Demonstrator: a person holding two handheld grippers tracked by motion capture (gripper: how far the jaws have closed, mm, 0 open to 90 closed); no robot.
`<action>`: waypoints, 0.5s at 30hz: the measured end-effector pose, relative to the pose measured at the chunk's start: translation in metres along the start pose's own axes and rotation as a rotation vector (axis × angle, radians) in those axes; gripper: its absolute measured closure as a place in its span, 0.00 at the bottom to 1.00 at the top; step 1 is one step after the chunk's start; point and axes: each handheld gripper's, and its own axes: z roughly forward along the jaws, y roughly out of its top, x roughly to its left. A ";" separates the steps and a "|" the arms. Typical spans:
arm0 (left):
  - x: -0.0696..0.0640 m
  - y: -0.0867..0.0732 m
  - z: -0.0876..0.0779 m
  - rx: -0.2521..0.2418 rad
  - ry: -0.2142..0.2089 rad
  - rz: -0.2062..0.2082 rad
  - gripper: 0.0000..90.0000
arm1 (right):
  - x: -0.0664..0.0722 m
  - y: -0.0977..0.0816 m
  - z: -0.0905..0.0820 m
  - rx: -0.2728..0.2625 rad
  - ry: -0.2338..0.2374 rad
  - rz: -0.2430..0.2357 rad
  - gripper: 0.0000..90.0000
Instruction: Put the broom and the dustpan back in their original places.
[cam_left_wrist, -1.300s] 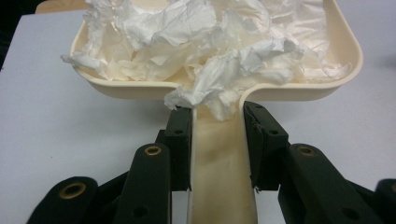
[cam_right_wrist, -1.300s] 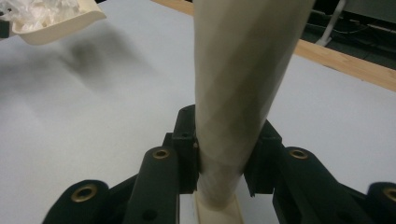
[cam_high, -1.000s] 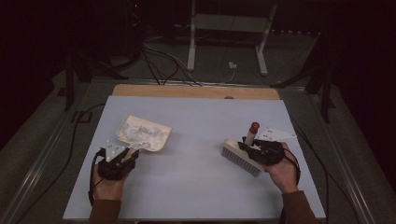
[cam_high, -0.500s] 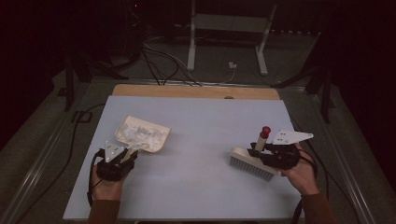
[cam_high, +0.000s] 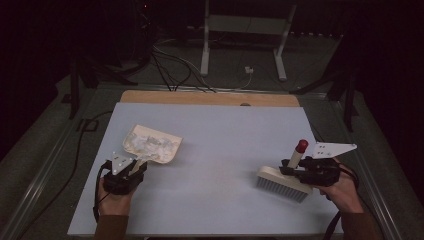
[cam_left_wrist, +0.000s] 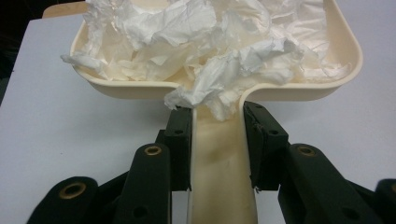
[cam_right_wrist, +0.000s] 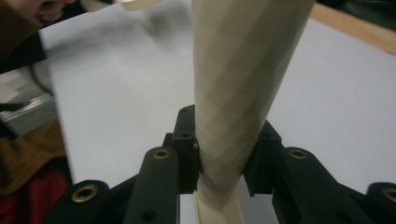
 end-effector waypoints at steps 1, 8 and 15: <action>0.000 0.000 0.000 0.001 -0.001 0.000 0.74 | 0.001 -0.001 0.000 0.011 0.022 -0.003 0.78; 0.000 -0.001 0.000 0.003 -0.002 0.001 0.74 | -0.002 -0.006 0.004 0.089 0.135 0.003 0.78; 0.001 -0.001 0.001 0.006 0.003 -0.004 0.74 | -0.012 -0.008 0.016 0.119 0.132 0.020 0.78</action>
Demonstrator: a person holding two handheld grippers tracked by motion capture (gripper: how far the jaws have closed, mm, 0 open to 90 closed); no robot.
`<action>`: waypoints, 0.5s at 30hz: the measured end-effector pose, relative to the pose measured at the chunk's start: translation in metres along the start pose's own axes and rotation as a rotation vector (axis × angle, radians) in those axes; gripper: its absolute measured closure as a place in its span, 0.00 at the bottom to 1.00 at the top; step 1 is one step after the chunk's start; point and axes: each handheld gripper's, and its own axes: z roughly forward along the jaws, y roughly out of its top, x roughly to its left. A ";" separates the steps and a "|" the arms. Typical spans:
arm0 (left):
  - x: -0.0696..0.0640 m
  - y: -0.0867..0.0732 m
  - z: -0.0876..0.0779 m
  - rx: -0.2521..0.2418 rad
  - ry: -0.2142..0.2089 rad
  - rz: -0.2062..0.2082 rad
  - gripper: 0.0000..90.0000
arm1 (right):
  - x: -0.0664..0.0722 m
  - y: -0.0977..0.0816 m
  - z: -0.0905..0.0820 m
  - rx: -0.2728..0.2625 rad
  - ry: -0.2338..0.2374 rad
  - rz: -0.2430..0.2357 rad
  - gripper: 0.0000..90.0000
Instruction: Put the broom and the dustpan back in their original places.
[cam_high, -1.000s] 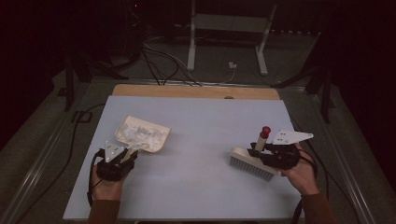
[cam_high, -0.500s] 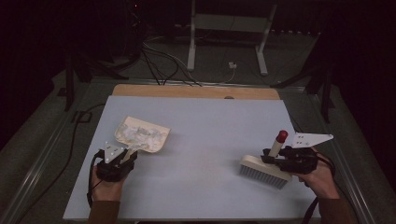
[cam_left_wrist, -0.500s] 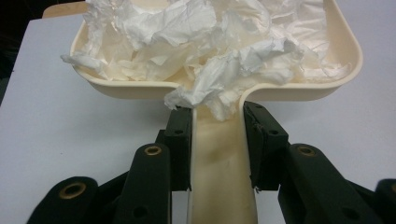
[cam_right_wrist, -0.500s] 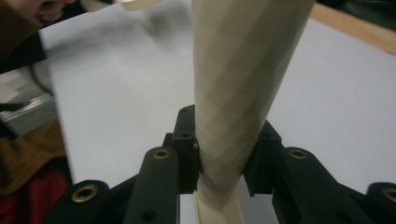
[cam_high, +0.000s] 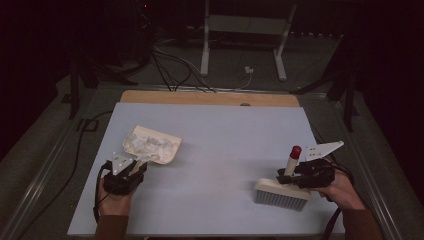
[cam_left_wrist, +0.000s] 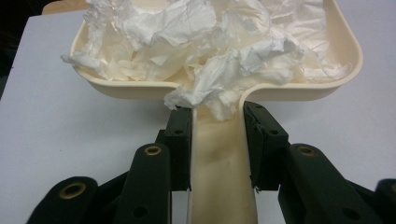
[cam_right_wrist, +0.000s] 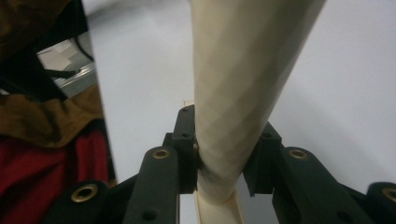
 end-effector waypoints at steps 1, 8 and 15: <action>0.000 0.000 0.000 -0.001 0.001 -0.001 0.74 | -0.001 0.001 0.001 0.000 -0.016 0.001 0.78; 0.000 -0.001 0.000 -0.001 0.005 -0.005 0.74 | -0.001 0.004 0.006 0.014 -0.112 -0.007 0.76; 0.001 0.000 -0.001 -0.004 0.012 -0.008 0.74 | 0.009 0.007 0.011 0.025 -0.217 -0.041 0.73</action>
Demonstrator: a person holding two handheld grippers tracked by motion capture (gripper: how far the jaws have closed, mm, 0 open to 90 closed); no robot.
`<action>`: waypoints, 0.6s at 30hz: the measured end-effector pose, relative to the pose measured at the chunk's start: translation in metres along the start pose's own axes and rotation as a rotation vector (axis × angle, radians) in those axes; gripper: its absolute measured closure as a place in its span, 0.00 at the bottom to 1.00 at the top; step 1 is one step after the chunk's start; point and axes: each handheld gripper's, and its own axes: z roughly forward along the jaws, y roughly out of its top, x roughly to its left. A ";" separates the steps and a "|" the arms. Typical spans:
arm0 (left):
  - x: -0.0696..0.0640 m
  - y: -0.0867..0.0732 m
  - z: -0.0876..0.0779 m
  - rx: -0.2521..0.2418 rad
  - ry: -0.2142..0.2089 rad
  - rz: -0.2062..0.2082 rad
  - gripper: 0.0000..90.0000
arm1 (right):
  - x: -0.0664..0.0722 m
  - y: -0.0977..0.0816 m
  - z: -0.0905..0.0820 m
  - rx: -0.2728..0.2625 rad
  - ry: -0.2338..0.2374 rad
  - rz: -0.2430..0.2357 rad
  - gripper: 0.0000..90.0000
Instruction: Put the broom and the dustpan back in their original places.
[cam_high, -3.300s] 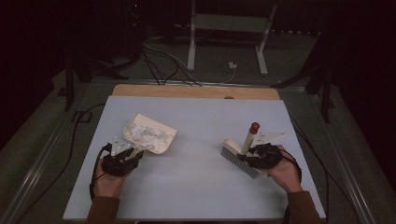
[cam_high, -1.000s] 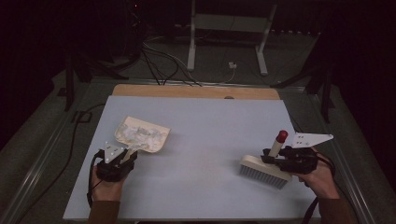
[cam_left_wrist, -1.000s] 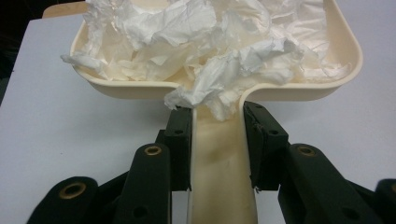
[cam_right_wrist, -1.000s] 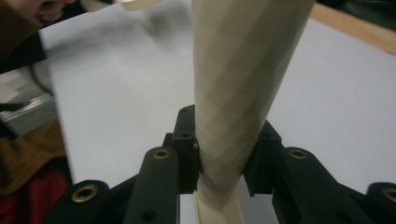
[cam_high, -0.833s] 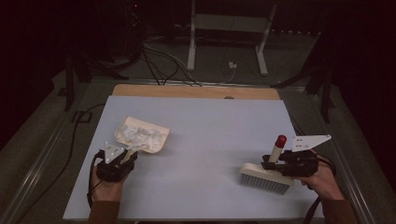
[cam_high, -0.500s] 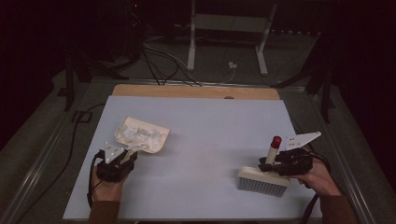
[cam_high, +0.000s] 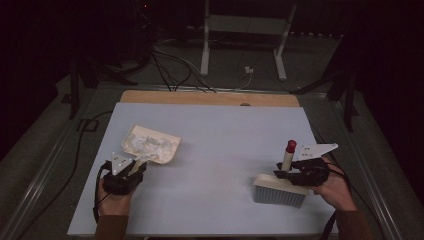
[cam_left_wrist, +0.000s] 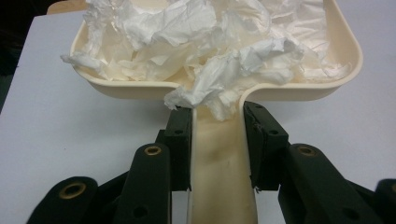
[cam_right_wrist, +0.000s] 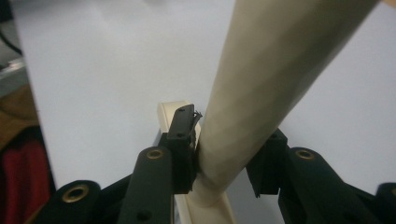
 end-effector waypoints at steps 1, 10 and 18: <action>0.000 0.000 0.000 0.000 0.000 -0.001 0.74 | 0.002 0.000 0.000 -0.002 -0.013 -0.002 0.73; 0.001 0.000 0.000 -0.001 -0.001 -0.004 0.74 | 0.001 -0.003 0.005 -0.039 -0.087 0.025 0.71; 0.002 -0.001 0.000 0.002 0.002 -0.016 0.74 | 0.001 -0.006 0.012 -0.069 -0.163 0.046 0.69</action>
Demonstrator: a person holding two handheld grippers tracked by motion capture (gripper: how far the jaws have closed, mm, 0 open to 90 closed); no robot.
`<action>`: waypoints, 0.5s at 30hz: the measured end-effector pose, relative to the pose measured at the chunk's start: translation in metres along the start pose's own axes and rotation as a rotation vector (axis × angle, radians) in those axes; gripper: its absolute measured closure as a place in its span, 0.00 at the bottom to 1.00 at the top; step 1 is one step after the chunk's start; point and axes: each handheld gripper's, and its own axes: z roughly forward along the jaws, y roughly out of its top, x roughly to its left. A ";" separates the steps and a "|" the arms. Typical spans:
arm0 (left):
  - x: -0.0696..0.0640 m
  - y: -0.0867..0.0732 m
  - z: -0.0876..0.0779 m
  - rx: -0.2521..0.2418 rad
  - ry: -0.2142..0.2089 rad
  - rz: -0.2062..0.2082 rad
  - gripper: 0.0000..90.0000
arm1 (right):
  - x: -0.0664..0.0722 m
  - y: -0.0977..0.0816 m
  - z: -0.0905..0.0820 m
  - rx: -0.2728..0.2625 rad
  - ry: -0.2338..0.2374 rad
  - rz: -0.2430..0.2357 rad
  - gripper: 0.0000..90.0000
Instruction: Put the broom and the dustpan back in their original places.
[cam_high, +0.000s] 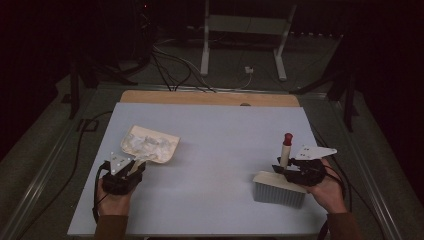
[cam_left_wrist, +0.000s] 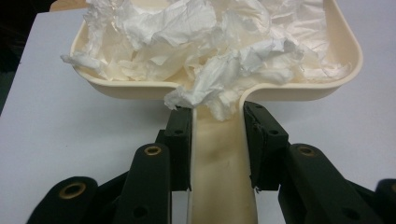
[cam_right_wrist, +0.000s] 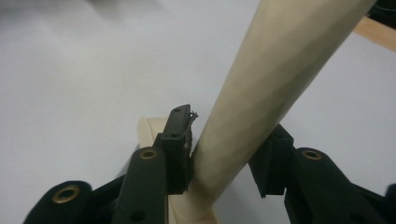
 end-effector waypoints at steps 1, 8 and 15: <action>0.000 0.000 0.000 0.000 0.002 0.000 0.74 | 0.000 0.000 0.001 0.000 -0.007 0.002 0.69; -0.001 -0.001 0.002 0.000 0.005 -0.006 0.74 | -0.003 0.000 0.011 0.005 -0.044 0.021 0.67; -0.005 -0.003 0.005 0.002 0.011 -0.009 0.74 | -0.008 -0.002 0.020 0.003 -0.067 0.048 0.67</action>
